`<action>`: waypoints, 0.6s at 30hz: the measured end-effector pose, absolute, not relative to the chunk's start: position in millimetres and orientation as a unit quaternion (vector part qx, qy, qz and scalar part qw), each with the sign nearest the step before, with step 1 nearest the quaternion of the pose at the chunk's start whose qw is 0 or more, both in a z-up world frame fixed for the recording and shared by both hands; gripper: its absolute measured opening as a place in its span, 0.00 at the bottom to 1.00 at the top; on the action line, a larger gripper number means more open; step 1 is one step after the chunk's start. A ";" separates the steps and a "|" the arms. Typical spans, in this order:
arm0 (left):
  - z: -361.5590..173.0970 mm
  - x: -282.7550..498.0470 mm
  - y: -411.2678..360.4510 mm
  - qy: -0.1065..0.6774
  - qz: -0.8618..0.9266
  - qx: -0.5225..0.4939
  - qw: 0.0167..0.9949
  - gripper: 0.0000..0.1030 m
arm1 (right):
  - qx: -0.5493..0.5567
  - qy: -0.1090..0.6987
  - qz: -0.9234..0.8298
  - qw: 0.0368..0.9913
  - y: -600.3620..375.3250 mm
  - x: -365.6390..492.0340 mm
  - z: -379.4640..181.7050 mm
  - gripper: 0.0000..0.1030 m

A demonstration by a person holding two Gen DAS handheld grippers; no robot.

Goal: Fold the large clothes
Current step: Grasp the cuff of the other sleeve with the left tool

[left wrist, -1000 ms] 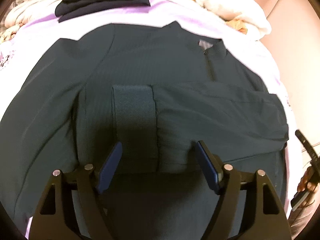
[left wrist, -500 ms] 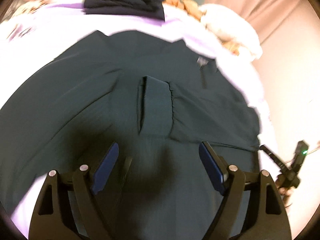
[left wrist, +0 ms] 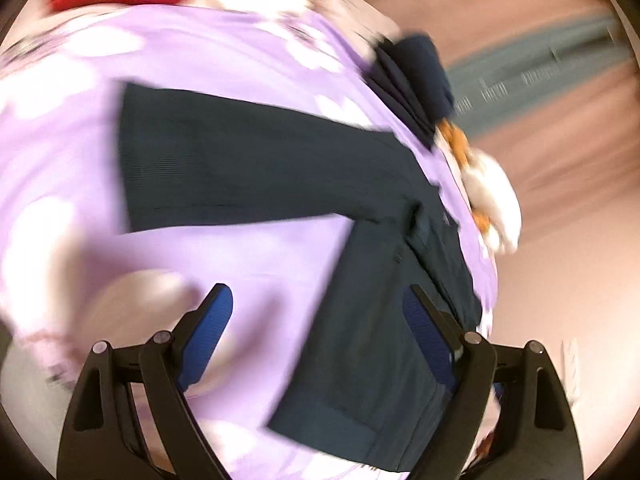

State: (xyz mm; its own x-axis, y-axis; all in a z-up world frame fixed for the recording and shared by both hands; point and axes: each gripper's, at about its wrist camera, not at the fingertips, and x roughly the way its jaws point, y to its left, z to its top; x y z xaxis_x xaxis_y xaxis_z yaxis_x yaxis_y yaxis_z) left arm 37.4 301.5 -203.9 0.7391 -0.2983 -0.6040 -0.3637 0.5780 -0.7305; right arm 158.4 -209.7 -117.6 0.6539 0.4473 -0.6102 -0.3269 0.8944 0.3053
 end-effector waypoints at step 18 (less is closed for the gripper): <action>-253.8 43.4 388.7 0.309 0.022 -0.578 0.755 0.94 | 0.089 0.364 0.268 0.888 -167.5 129.5 -114.6 0.57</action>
